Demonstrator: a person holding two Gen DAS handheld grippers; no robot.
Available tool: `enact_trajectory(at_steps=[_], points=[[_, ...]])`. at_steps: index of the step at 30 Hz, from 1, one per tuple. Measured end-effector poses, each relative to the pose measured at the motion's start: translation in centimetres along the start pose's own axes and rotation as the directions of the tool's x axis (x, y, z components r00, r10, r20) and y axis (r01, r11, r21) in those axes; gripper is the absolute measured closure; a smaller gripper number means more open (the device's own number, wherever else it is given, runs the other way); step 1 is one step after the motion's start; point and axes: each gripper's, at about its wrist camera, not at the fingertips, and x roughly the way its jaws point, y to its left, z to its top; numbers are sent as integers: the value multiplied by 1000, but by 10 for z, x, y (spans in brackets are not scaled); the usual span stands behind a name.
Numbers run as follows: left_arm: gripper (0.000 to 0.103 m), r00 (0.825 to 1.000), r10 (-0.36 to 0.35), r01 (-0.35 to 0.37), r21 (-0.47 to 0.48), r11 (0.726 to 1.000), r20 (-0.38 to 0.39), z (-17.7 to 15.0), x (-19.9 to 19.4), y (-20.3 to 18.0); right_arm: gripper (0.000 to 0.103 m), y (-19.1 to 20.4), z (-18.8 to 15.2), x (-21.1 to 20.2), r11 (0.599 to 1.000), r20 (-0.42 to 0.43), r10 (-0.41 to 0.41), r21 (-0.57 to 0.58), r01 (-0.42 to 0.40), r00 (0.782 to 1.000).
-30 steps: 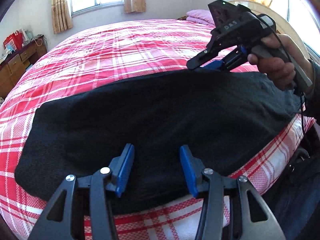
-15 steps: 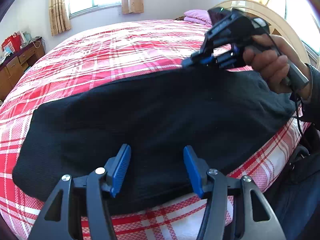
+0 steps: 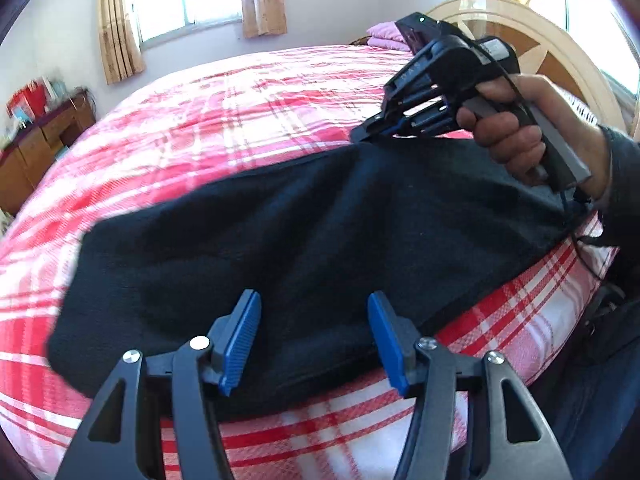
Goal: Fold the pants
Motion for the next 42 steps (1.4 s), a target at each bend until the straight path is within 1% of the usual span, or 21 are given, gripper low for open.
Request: enact_trajectory(at_steps=[1, 2, 4, 7, 10, 13, 17, 19, 21, 24, 26, 27, 28, 31, 33, 34, 36, 38, 39, 40, 42], points=[[40, 999, 34, -34, 11, 999, 10, 0, -4, 3, 83, 2, 0, -7, 1000, 14, -20, -12, 21, 1000], [38, 997, 70, -71, 12, 997, 18, -1, -7, 8, 65, 5, 0, -15, 998, 45, -55, -34, 57, 997], [36, 993, 116, -116, -12, 993, 21, -3, -11, 20, 50, 9, -5, -39, 989, 113, -107, -88, 118, 988], [36, 992, 127, -127, -82, 989, 4, -11, -12, 43, 50, 7, -16, -74, 986, 144, -97, -122, 115, 985], [36, 993, 115, -114, -85, 990, 8, -15, -15, 46, 50, -8, -30, -104, 988, 147, -79, -123, 97, 986], [29, 992, 124, -124, -69, 990, 6, -16, -13, 42, 50, -39, -51, -127, 984, 159, -150, -72, 163, 976], [28, 991, 135, -135, -46, 990, -6, -15, -9, 35, 50, -73, -75, -167, 969, 202, -232, -40, 245, 951], [27, 991, 130, -131, -46, 990, -11, -15, -11, 37, 50, -87, -85, -191, 966, 234, -244, -28, 257, 941], [27, 992, 128, -128, -46, 991, -15, -12, -8, 40, 50, -107, -97, -217, 972, 244, -229, 7, 234, 942], [26, 992, 128, -128, -50, 991, -6, -12, -5, 42, 50, -135, -121, -246, 986, 243, -164, 71, 151, 956], [24, 992, 128, -127, -48, 991, 5, -14, -4, 41, 44, -154, -137, -251, 984, 208, -161, 108, 141, 965], [20, 992, 128, -128, -42, 991, 10, -14, -2, 39, 44, -160, -142, -250, 982, 195, -174, 112, 155, 965], [16, 991, 131, -130, -33, 991, 12, -15, -2, 36, 44, -167, -146, -249, 986, 206, -153, 95, 136, 966], [16, 987, 163, -163, -12, 987, 3, -10, -4, 28, 44, -159, -150, -256, 987, 242, -156, 67, 144, 958], [16, 987, 158, -159, -30, 987, -8, -4, -9, 27, 44, -150, -152, -266, 989, 273, -146, 51, 137, 951], [16, 989, 151, -151, -47, 987, 2, 0, -13, 27, 44, -144, -154, -276, 989, 300, -144, 26, 143, 943], [16, 990, 138, -136, -76, 988, 28, 9, -21, 25, 44, -138, -159, -292, 975, 341, -210, 7, 221, 916], [15, 991, 130, -125, -105, 987, 43, 20, -24, 22, 44, -136, -168, -319, 944, 395, -307, 7, 331, 866], [15, 991, 123, -117, -109, 987, 46, 26, -24, 18, 44, -138, -175, -337, 920, 420, -366, 31, 390, 830], [15, 993, 111, -105, -104, 989, 48, 32, -22, 12, 44, -143, -181, -353, 905, 436, -403, 60, 422, 804], [15, 994, 101, -97, -85, 992, 50, 42, -16, -1, 44, -155, -192, -381, 889, 460, -445, 121, 442, 768]])
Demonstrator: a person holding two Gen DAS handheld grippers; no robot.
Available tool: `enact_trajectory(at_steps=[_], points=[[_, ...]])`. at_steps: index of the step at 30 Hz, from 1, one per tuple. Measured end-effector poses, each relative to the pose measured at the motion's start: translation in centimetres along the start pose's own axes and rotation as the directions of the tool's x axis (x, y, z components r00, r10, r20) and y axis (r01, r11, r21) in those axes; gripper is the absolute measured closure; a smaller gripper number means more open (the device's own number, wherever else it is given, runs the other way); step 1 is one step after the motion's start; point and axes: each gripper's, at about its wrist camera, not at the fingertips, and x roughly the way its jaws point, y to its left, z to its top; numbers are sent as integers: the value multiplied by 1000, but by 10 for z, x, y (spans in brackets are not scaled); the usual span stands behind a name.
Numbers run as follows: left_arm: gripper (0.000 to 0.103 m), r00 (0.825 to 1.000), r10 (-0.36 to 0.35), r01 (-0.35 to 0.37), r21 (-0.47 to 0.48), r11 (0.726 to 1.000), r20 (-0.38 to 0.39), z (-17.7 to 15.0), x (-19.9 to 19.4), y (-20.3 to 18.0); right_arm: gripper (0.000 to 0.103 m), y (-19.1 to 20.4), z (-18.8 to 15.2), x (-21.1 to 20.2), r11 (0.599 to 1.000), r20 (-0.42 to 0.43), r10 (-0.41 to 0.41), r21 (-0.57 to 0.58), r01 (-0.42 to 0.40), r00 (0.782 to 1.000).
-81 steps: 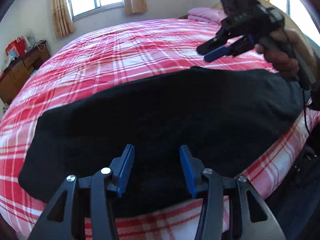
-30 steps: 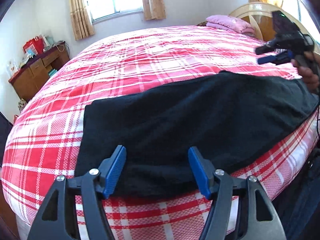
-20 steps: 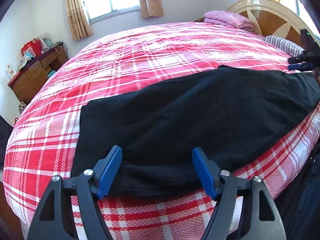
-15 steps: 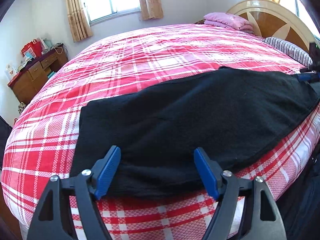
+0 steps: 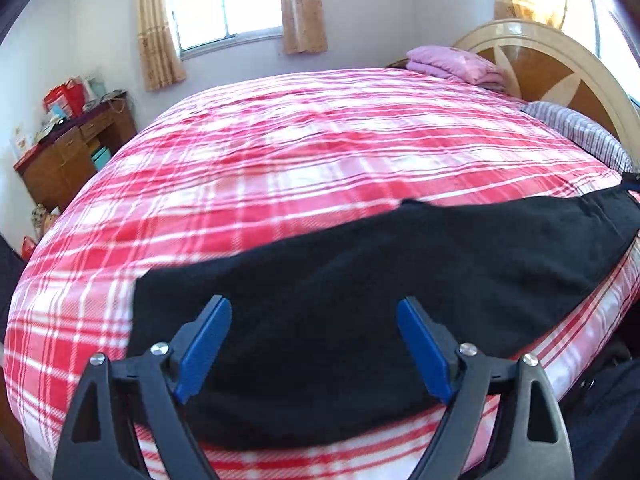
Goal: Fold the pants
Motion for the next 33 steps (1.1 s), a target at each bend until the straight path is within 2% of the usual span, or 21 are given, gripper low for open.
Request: enact_trajectory(at_steps=[4, 8, 12, 16, 18, 25, 29, 33], points=[[15, 998, -53, 54, 23, 998, -23, 12, 16, -32, 44, -77, -1, -49, 979, 76, -108, 181, 93, 991], [15, 995, -81, 82, 20, 996, -63, 21, 35, -60, 44, -127, -10, -77, 952, 90, -152, 280, 122, 984], [15, 995, -84, 84, -6, 996, -62, 23, 41, -75, 44, -158, -13, -74, 941, 46, -110, 328, 89, 993], [15, 992, -69, 71, 13, 997, -104, 12, 52, -84, 54, -170, -21, -57, 942, -13, -56, 331, 57, 998], [15, 990, -67, 69, 12, 998, -121, 7, 57, -82, 55, -172, -27, -51, 940, -25, -43, 338, 49, 999], [11, 990, -80, 80, -4, 997, -112, 3, 58, -78, 57, -165, -29, -43, 953, 8, -41, 301, 36, 999], [9, 991, -82, 82, -2, 997, -109, 2, 59, -78, 69, -168, -29, -39, 953, 5, -44, 299, 41, 999], [7, 991, -78, 78, -4, 997, -105, 2, 60, -78, 69, -170, -30, -34, 955, 29, -10, 296, 1, 1000]])
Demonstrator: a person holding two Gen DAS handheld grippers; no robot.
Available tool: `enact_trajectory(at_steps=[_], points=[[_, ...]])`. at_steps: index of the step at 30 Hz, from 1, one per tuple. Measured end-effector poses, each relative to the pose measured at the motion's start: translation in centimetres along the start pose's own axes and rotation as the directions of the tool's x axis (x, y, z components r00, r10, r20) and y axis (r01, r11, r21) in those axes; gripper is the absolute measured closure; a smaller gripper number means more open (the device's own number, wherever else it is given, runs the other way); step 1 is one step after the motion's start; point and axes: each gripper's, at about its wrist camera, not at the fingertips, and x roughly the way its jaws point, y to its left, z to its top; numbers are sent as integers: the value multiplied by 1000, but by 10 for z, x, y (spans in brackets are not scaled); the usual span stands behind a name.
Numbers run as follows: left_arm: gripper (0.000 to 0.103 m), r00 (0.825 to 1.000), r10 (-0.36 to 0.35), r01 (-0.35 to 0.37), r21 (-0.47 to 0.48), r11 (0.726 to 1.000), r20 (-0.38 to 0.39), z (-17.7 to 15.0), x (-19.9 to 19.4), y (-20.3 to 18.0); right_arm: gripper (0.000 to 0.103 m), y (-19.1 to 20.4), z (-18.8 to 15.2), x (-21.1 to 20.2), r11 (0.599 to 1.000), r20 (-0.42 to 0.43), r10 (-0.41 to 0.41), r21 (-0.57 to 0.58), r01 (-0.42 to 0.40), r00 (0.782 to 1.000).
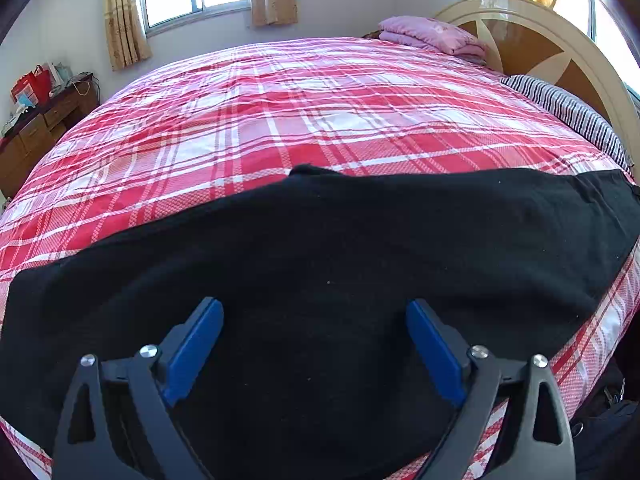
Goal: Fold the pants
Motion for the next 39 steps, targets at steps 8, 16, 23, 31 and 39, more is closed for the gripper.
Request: enact_trajectory(at_steps=[8, 16, 23, 31, 39], points=[[7, 1000, -4, 4, 4, 1000, 1, 0, 0, 1, 90, 5, -2, 0, 1000, -4, 2, 1, -2, 1000], [7, 1000, -5, 5, 7, 1000, -1, 0, 1, 1, 90, 42, 0, -23, 997, 87, -18, -73, 24, 996], [7, 1000, -3, 3, 10, 1000, -5, 0, 1, 1, 91, 88, -7, -33, 987, 105, 19, -164, -1, 994], [7, 1000, 2, -2, 11, 1000, -15, 1, -1, 0, 91, 149, -25, -26, 959, 68, 93, -274, -71, 993], [7, 1000, 2, -1, 16, 1000, -18, 3, -5, 0, 91, 200, -44, -4, 926, -8, 154, -347, -147, 988]])
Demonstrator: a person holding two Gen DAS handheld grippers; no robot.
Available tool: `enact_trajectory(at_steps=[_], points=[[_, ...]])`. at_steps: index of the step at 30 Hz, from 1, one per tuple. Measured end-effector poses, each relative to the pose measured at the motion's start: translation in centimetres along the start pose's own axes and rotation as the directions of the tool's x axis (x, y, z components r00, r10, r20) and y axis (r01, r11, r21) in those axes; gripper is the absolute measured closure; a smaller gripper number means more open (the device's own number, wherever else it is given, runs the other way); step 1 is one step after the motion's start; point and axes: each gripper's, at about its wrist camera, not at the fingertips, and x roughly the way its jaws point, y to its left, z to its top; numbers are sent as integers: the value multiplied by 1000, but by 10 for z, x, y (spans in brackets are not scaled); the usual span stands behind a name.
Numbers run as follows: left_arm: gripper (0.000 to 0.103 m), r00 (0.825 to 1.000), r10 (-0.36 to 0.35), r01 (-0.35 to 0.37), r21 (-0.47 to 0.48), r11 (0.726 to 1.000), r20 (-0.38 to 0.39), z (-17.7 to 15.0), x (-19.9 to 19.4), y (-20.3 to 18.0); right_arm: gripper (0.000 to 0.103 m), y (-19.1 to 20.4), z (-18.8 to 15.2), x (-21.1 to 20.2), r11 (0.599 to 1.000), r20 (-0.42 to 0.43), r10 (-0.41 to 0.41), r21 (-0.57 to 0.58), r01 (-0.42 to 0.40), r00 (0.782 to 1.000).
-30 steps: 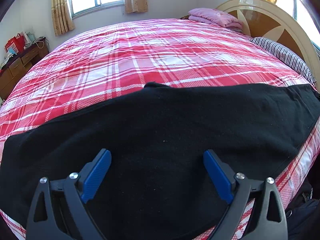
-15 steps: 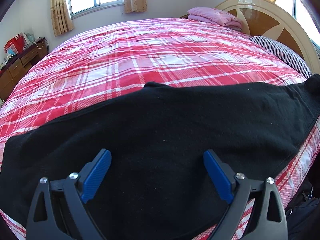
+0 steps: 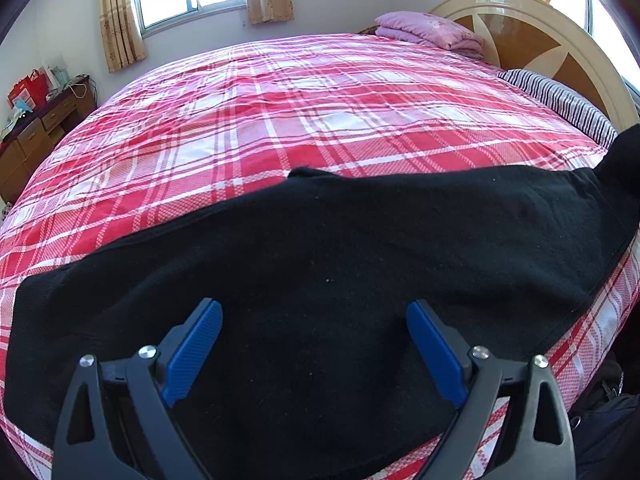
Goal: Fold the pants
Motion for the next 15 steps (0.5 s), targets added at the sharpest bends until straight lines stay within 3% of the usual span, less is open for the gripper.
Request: enact_trajectory(at_steps=[15], points=[[7, 999, -30, 31, -3, 1000, 27, 6, -12, -4, 91, 87, 5, 75, 980, -118, 134, -130, -149, 984]])
